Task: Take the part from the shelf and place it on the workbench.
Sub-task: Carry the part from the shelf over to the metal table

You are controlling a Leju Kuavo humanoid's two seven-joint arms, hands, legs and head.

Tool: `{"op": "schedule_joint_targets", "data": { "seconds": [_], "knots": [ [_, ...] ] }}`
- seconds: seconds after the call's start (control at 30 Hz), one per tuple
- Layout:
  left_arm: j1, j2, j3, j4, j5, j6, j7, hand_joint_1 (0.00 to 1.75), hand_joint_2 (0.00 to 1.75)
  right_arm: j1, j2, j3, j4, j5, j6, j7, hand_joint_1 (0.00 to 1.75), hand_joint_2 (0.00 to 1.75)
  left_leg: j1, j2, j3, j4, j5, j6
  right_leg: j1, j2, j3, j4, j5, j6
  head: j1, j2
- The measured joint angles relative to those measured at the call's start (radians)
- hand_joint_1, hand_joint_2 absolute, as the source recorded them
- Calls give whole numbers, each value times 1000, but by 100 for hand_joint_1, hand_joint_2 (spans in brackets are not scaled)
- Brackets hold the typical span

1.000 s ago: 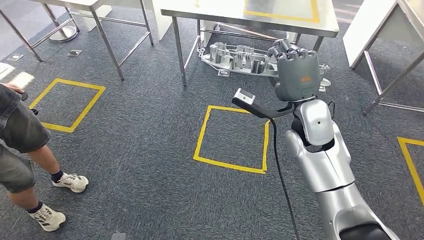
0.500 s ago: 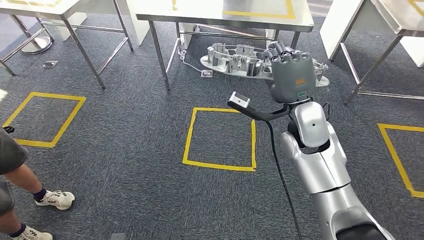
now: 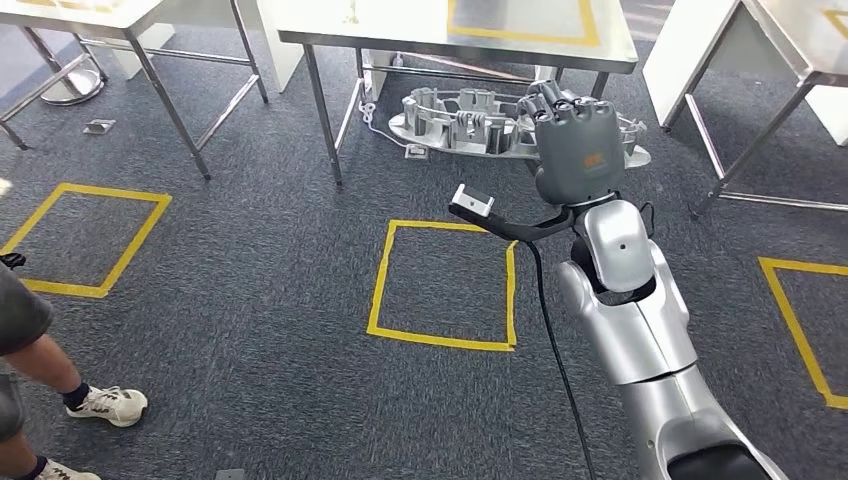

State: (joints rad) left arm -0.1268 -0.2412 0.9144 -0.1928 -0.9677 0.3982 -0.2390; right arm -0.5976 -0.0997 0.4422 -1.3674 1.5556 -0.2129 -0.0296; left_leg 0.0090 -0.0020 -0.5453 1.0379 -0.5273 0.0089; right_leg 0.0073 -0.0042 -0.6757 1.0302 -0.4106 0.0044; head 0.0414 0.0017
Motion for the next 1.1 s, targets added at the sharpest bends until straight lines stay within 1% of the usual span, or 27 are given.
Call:
{"op": "schedule_joint_targets", "data": {
  "seconds": [0.03, 0.1, 0.13, 0.17, 0.2, 0.27, 0.3, 0.33, 0.37, 0.4, 0.43, 0.47, 0.5, 0.53, 0.63, 0.67, 0.7, 0.77, 0.8, 0.83, 0.87, 0.9, 0.93, 0.97, 1.0, 1.03, 1.1],
  "knots": [
    [0, 0, 0, 0, -2, 2, 1, 0, 175, -3, 1, 0, 1, -2, 0, -2, 175, 175, -1, 1, 2, 0, 1, -7, 3, 0, 3, -5, -6, -5, 0, 0],
    [1, -1, 0, 0, -4, 4, 1, 0, 175, -4, 4, 0, 1, -3, 1, -3, 175, 175, -1, 2, 7, 6, -3, -19, -2, 3, 18, -13, -3, -16, 0, 0],
    [1, -1, 1, 0, -5, 4, 1, 0, 175, -5, 6, 0, 2, -3, 2, -4, 175, 175, -2, 2, 0, 25, -10, -24, -6, 3, 27, -16, -6, -22, -1, 0],
    [0, -1, 1, 0, -6, 5, 1, 0, 175, -6, 8, 0, 2, -3, 2, -6, 175, 175, -1, 2, -20, 63, -25, -29, -8, 3, 36, -18, -9, -27, -3, 0],
    [-1, 0, 1, 0, -6, 5, 1, 0, 175, -8, 10, 0, 3, -4, 2, -9, 175, 175, 0, 1, -52, 120, -46, -33, -9, 3, 41, -19, -13, -32, -4, 0],
    [0, 1, 1, 0, -7, 5, 1, 0, 175, -11, 14, 0, 6, -6, 3, -16, 175, 175, 2, 1, -131, 240, -87, -38, -9, 5, 50, -18, -22, -37, -6, 0],
    [2, 2, 2, 0, -7, 5, 1, 0, 175, -11, 14, 0, 8, -9, 3, -18, 175, 175, 3, 1, -158, 268, -89, -40, -9, 7, 54, -18, -27, -36, -6, 0],
    [3, 3, 2, 0, -7, 5, 1, 0, 175, -11, 14, 0, 10, -12, 4, -18, 175, 175, 3, 1, -167, 259, -70, -41, -10, 10, 60, -16, -32, -35, -6, 0],
    [4, 4, 2, 0, -7, 5, 2, 0, 175, -11, 15, 0, 12, -16, 5, -19, 175, 175, 3, 2, -158, 213, -29, -41, -11, 11, 66, -15, -38, -32, -6, 0],
    [4, 5, 2, 0, -7, 5, 2, 0, 175, -11, 16, 0, 14, -19, 6, -20, 175, 175, 4, 1, -138, 143, 21, -41, -12, 13, 72, -12, -44, -29, -7, 0],
    [4, 5, 2, 0, -7, 5, 2, 0, 175, -12, 16, 0, 15, -21, 6, -21, 175, 175, 3, 1, -118, 78, 54, -38, -12, 14, 76, -9, -49, -24, -7, 0],
    [3, 6, 2, 0, -7, 5, 2, 0, 175, -13, 17, 0, 16, -22, 6, -22, 175, 175, 1, 0, -101, 30, 72, -33, -12, 15, 77, -6, -53, -19, -8, 0],
    [3, 6, 3, 1, -7, 5, 2, 0, 175, -15, 18, 0, 16, -22, 6, -23, 175, 175, -1, -1, -94, 7, 78, -26, -11, 16, 75, -5, -57, -13, -9, 0],
    [3, 7, 3, 1, -7, 5, 3, 0, 175, -16, 18, 0, 17, -22, 6, -23, 175, 175, -3, -2, -92, 4, 72, -19, -10, 16, 74, -5, -59, -7, -10, 0],
    [5, 7, 3, 0, -8, 5, 3, 0, 175, -17, 18, 0, 17, -25, 7, -25, 175, 175, -1, -3, -84, -1, 80, 0, -12, 14, 69, 10, -75, 11, -9, 0],
    [5, 7, 3, 0, -9, 5, 2, 0, 175, -18, 19, 0, 17, -27, 8, -25, 175, 175, 2, -3, -81, -4, 80, 6, -14, 13, 54, 41, -92, 16, -8, 0],
    [4, 7, 3, 0, -11, 4, 2, 0, 175, -18, 19, 1, 17, -29, 8, -25, 175, 175, 3, -3, -78, -4, 78, 10, -16, 11, 26, 96, -117, 21, -7, 0],
    [3, 8, 3, 0, -14, 2, 2, 0, 175, -12, 19, 2, 17, -33, 8, -24, 175, 175, 3, -2, -73, -4, 71, 15, -17, 10, -48, 231, -166, 28, -5, 0],
    [4, 8, 3, 0, -16, 0, 2, 0, 175, -6, 19, 2, 17, -34, 8, -22, 175, 175, 3, -2, -69, -4, 67, 16, -18, 10, -76, 273, -170, 30, -5, 0],
    [5, 9, 3, 0, -16, -1, 3, 0, 175, 0, 19, 2, 17, -35, 9, -21, 175, 175, 3, -3, -63, -4, 63, 15, -18, 10, -85, 275, -153, 30, -5, 0],
    [5, 9, 3, 0, -16, -3, 4, 0, 175, 4, 19, 2, 17, -37, 10, -20, 175, 175, 3, -4, -56, -4, 57, 14, -19, 9, -74, 237, -118, 28, -5, 0],
    [5, 9, 3, 0, -16, -4, 5, 0, 175, 7, 19, 2, 17, -40, 11, -21, 175, 175, 3, -5, -48, -4, 52, 11, -19, 8, -47, 168, -73, 25, -5, 0],
    [5, 9, 3, 0, -15, -4, 5, 0, 175, 9, 19, 2, 17, -46, 12, -23, 175, 175, 1, -5, -41, -4, 46, 7, -17, 6, -15, 99, -41, 22, -5, 0],
    [4, 10, 3, 0, -14, -5, 5, 0, 175, 9, 20, 2, 17, -51, 13, -27, 175, 175, 0, -5, -37, -3, 40, 1, -14, 5, 12, 43, -21, 17, -5, 0],
    [4, 10, 3, 0, -13, -5, 5, 0, 175, 8, 21, 2, 17, -56, 13, -31, 175, 175, -1, -4, -35, -3, 37, -4, -11, 4, 28, 10, -15, 12, -6, 0],
    [4, 10, 3, 0, -12, -5, 5, 0, 175, 8, 22, 2, 17, -58, 13, -34, 175, 175, -2, -4, -33, -5, 35, -10, -7, 5, 34, 1, -21, 6, -7, 0],
    [4, 10, 3, 0, -10, -5, 3, 0, 175, 9, 24, 2, 16, -61, 14, -36, 175, 175, -2, -2, -28, -9, 29, -22, -8, 7, 40, -7, -25, -5, -7, 0]
  ]
}}
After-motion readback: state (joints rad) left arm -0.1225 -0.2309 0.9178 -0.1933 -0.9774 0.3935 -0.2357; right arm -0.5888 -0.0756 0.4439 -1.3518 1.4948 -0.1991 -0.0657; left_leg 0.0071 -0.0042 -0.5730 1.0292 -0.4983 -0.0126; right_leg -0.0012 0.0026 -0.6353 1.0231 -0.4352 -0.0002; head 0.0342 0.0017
